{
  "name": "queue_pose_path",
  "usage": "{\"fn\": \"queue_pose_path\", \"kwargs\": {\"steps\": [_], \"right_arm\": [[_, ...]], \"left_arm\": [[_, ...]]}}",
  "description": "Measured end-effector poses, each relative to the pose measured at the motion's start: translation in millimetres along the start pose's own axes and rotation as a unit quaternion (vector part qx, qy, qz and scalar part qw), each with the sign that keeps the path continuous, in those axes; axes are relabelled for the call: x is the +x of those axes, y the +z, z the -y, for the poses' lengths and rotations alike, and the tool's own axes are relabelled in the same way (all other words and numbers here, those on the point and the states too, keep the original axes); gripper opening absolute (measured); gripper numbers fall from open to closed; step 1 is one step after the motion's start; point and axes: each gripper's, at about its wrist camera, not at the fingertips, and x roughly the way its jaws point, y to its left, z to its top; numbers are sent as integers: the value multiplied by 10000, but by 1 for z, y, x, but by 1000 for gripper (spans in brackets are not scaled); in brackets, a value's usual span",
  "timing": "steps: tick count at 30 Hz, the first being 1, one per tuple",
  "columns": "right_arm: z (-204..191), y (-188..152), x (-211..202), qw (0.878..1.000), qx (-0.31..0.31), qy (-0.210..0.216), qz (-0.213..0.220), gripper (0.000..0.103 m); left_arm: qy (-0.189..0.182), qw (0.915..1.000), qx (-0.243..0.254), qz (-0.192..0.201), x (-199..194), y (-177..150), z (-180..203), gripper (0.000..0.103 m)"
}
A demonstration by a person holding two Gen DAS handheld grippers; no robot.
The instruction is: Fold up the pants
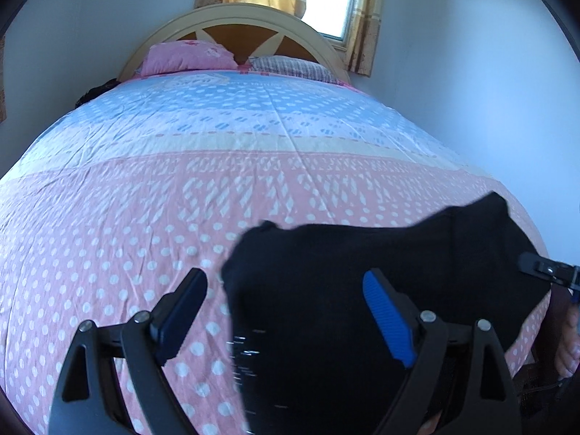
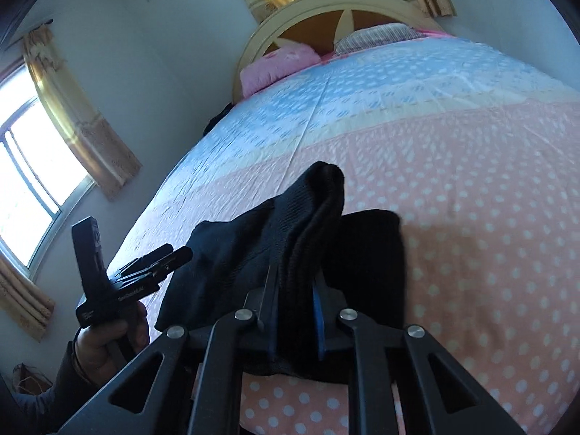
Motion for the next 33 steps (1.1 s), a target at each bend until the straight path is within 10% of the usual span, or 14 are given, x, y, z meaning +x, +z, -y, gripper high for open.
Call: {"fn": "queue_pose_path", "kwargs": {"steps": [7, 13, 19, 33], "right_arm": [[56, -22, 19, 9953, 822, -12, -505, 16], [44, -11, -2, 9958, 425, -803, -50, 47], [3, 13, -5, 9966, -338, -472, 578, 47], [26, 10, 33, 9997, -66, -244, -50, 47]], "left_arm": [[158, 9994, -36, -319, 22, -8, -9, 91], [264, 9995, -53, -166, 12, -4, -16, 91], [572, 9982, 22, -167, 19, 5, -23, 91], [671, 9969, 284, -311, 29, 2, -19, 96]]}}
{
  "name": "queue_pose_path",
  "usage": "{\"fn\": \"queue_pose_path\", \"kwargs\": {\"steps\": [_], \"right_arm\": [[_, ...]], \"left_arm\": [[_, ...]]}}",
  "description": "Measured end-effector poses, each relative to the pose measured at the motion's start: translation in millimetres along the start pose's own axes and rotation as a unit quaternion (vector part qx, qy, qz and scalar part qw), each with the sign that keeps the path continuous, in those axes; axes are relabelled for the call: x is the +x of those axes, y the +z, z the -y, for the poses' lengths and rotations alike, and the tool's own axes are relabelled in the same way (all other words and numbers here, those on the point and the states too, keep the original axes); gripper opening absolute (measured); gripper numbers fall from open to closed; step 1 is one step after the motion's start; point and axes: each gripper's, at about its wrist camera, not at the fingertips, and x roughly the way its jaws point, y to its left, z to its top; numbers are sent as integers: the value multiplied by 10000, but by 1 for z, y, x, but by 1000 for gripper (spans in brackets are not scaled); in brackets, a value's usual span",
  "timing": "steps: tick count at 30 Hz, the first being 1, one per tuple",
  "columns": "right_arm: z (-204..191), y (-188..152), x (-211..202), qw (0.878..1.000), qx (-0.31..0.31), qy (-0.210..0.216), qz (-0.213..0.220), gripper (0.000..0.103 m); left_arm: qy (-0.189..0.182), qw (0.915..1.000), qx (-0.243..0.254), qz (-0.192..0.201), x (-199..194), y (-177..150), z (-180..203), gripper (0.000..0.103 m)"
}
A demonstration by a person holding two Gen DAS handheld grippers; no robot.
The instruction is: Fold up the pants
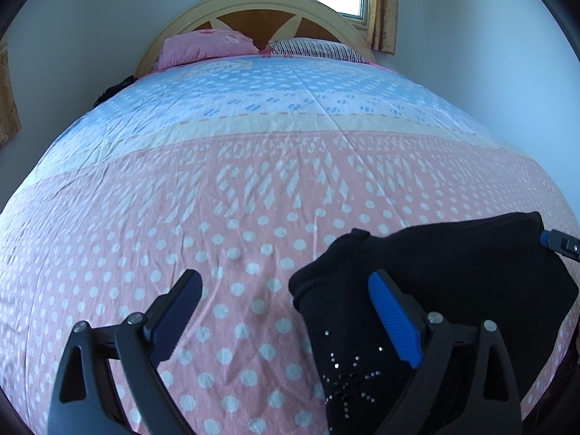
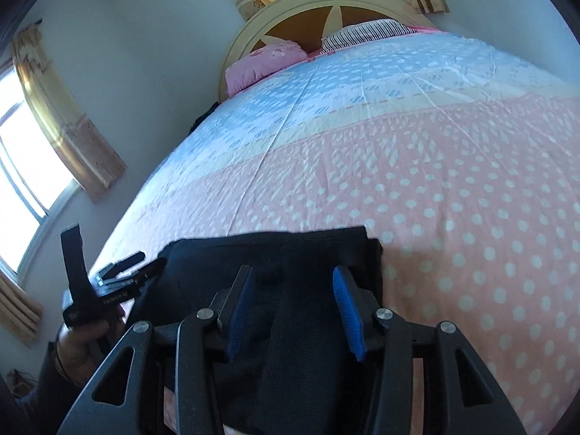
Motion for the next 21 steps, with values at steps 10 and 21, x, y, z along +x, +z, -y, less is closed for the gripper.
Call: {"fn": "queue_pose_path", "kwargs": {"steps": [10, 21], "right_arm": [[-16, -49, -22, 9885, -1107, -836, -600, 47], [-82, 3, -29, 9877, -1488, -468, -65, 49]], "left_arm": [[-230, 9996, 146, 85, -36, -32, 6, 97], [-401, 9987, -205, 229, -54, -58, -6, 103]]}}
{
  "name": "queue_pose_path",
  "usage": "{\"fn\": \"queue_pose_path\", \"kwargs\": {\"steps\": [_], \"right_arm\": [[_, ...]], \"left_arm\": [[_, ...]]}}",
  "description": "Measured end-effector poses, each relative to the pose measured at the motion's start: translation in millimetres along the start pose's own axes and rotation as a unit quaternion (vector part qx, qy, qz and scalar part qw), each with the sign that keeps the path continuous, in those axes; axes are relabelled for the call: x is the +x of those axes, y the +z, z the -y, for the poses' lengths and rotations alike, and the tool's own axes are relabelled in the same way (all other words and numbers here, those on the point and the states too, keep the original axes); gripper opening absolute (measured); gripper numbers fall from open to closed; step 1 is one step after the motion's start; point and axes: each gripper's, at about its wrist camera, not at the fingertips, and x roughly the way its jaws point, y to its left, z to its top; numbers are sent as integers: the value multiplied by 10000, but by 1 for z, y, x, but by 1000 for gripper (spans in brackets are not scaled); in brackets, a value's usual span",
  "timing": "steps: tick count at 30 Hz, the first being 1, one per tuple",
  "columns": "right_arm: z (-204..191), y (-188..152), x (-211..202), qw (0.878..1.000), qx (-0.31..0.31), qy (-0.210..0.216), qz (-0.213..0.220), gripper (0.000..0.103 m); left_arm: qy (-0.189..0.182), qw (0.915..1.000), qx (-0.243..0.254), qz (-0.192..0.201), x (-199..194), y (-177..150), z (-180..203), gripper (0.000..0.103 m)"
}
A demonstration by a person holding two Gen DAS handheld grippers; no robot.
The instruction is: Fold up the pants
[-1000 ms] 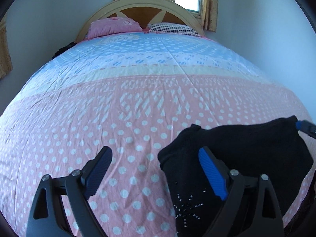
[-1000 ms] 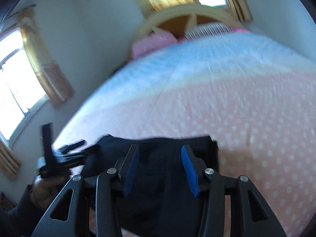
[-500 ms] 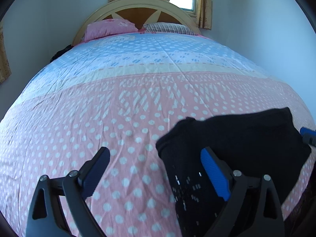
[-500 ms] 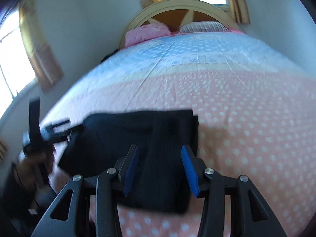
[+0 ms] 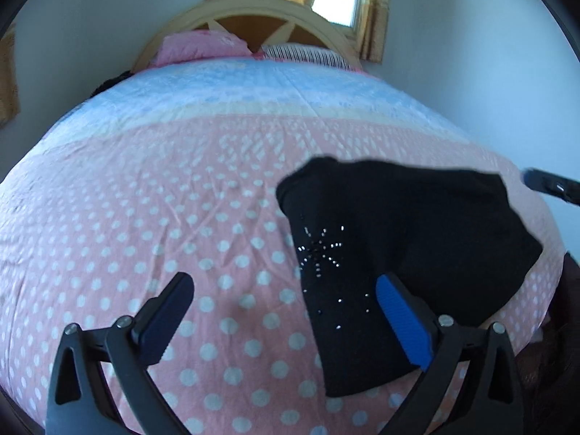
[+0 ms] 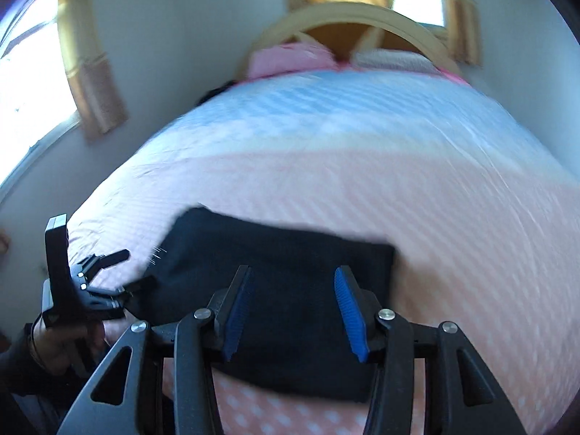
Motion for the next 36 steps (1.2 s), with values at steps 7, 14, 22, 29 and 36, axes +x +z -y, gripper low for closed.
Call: {"fn": "queue_pose_path", "kwargs": {"steps": [7, 14, 22, 29, 36], "right_arm": [[-83, 59, 91, 9907, -807, 951, -548, 49], [-122, 60, 184, 9729, -1375, 443, -1805, 49], [-95, 56, 194, 9830, -722, 400, -1642, 60], [-92, 38, 102, 9909, -475, 1083, -648, 62], [-89, -11, 117, 9875, -719, 953, -1028, 62]], "left_arm": [[-242, 9996, 45, -129, 2, -15, 4, 103], [-324, 9992, 150, -177, 12, -20, 4, 103], [-442, 9990, 23, -105, 5, -18, -2, 103], [-237, 9982, -555, -9, 3, -16, -29, 103], [5, 9998, -184, -52, 4, -19, -15, 103]]}}
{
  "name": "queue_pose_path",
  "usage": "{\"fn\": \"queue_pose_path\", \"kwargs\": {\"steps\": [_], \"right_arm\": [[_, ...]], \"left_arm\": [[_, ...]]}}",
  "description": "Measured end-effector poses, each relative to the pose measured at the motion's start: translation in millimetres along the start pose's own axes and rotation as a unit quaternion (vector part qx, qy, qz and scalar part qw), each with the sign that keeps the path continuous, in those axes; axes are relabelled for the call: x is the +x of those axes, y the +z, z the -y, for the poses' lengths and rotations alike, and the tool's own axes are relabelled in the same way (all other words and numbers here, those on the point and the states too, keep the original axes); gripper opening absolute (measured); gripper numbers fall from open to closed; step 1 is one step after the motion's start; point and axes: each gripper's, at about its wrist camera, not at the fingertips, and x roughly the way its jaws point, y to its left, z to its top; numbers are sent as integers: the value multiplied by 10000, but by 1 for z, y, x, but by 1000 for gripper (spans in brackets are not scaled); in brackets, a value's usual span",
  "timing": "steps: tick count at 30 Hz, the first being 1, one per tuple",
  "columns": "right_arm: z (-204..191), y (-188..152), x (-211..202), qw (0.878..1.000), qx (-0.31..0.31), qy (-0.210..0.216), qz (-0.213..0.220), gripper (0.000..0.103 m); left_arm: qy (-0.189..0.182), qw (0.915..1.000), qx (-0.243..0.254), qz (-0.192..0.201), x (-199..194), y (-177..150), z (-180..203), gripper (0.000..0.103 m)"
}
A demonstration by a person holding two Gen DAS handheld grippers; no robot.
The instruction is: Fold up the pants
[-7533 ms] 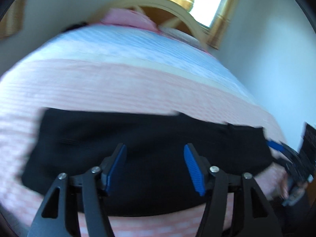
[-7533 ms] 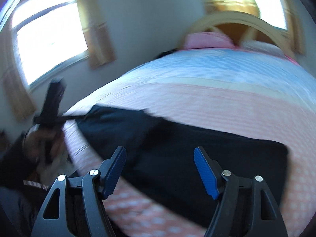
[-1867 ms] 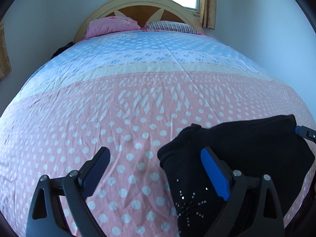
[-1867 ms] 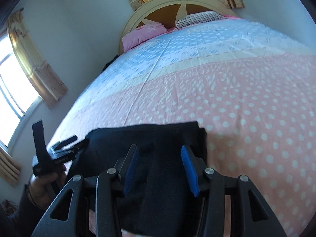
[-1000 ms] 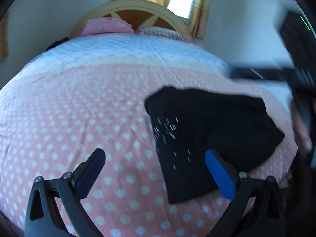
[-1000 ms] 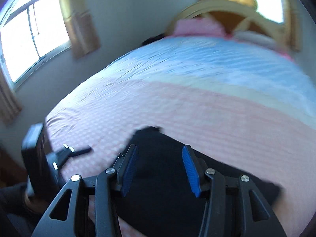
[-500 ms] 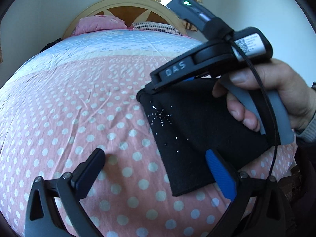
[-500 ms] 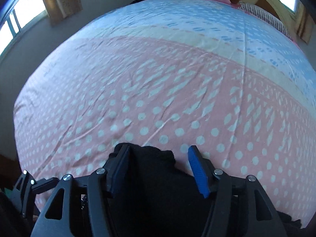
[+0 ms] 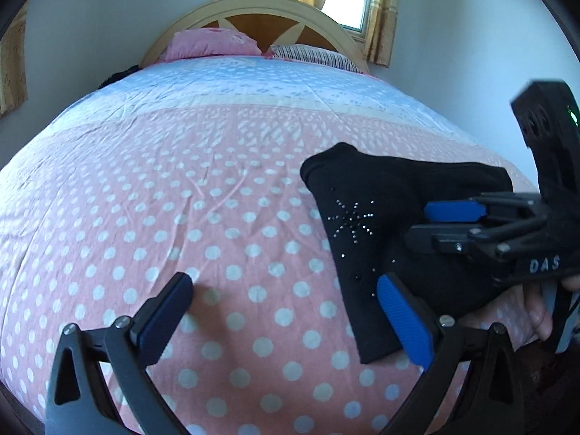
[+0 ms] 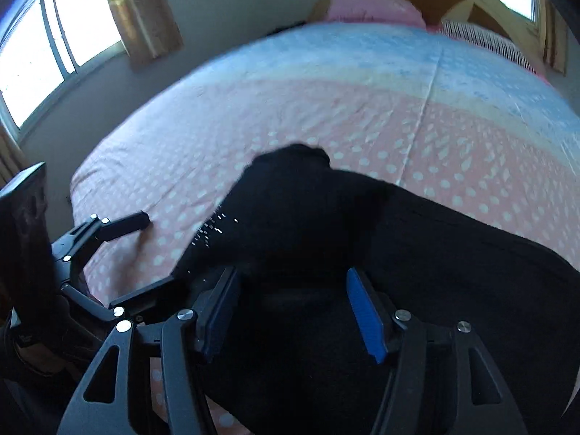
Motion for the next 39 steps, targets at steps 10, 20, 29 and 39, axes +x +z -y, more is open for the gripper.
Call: {"fn": "queue_pose_path", "kwargs": {"steps": [10, 20, 29, 39], "right_arm": [[71, -33, -110, 9861, 1077, -326, 1221, 62], [156, -87, -112, 9579, 2633, -539, 1011, 62], [164, -101, -108, 9534, 2831, -109, 1037, 54], [170, -106, -93, 9439, 3098, 383, 1080, 45]], "left_arm": [[-296, 9988, -392, 86, 0, 21, -13, 103], [-414, 9985, -137, -336, 33, 40, 14, 103], [-555, 9970, 176, -511, 39, 44, 30, 100], [-649, 9954, 434, -549, 43, 45, 38, 92]]}}
